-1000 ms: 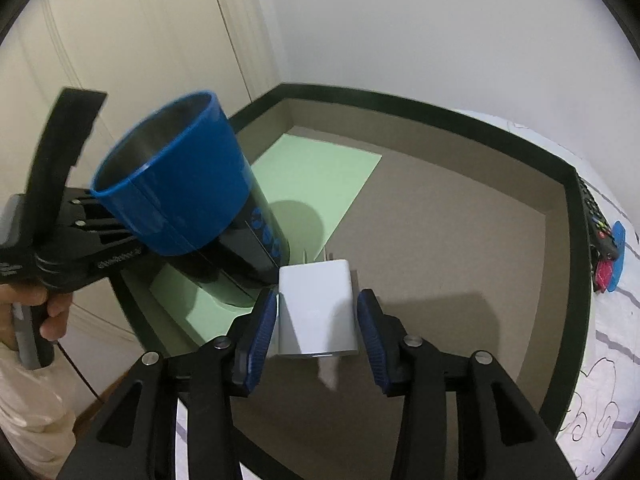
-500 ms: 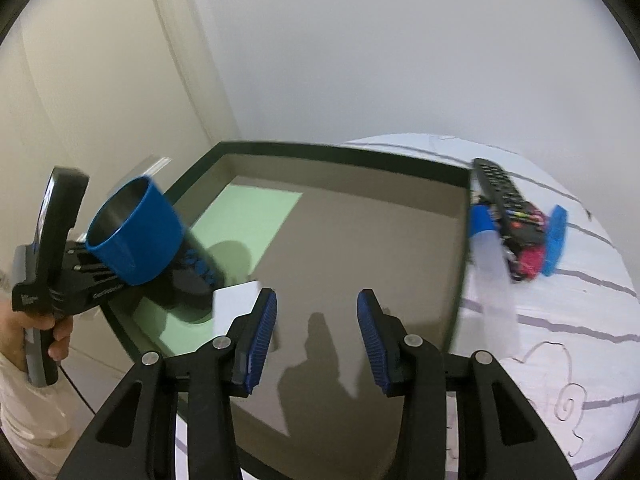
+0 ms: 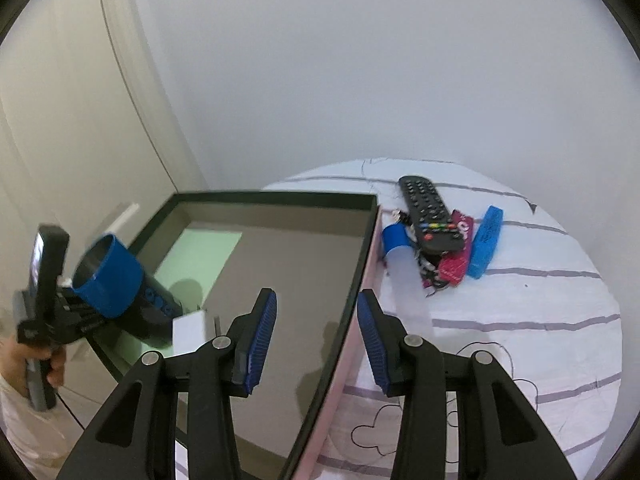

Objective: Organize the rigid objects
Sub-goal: 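Grasp the blue highlighter with the right gripper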

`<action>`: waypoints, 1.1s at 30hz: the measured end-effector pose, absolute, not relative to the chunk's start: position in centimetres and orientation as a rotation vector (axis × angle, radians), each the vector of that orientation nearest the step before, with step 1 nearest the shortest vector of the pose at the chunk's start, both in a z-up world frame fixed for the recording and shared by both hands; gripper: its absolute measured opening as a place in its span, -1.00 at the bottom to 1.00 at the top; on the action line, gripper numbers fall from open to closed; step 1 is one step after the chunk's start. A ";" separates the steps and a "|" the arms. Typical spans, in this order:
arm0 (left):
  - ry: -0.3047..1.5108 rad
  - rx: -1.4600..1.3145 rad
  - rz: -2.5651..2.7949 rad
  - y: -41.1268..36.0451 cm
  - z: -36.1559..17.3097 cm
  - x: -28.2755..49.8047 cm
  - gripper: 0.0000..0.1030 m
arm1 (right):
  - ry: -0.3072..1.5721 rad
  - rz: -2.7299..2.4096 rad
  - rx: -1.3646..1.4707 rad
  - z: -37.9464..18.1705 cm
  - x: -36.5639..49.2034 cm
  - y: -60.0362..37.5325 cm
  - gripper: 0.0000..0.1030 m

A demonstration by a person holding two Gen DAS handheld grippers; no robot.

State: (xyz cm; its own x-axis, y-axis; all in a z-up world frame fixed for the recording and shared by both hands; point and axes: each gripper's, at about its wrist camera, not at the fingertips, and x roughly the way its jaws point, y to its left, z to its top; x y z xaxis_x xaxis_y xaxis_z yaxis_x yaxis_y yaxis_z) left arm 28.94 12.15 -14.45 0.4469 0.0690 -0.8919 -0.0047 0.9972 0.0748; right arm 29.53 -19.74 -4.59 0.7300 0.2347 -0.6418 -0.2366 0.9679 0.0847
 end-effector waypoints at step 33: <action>1.097 0.084 0.039 11.5 -14.1 28.6 -0.88 | 0.820 -0.139 0.178 -8.1 42.1 -32.3 0.07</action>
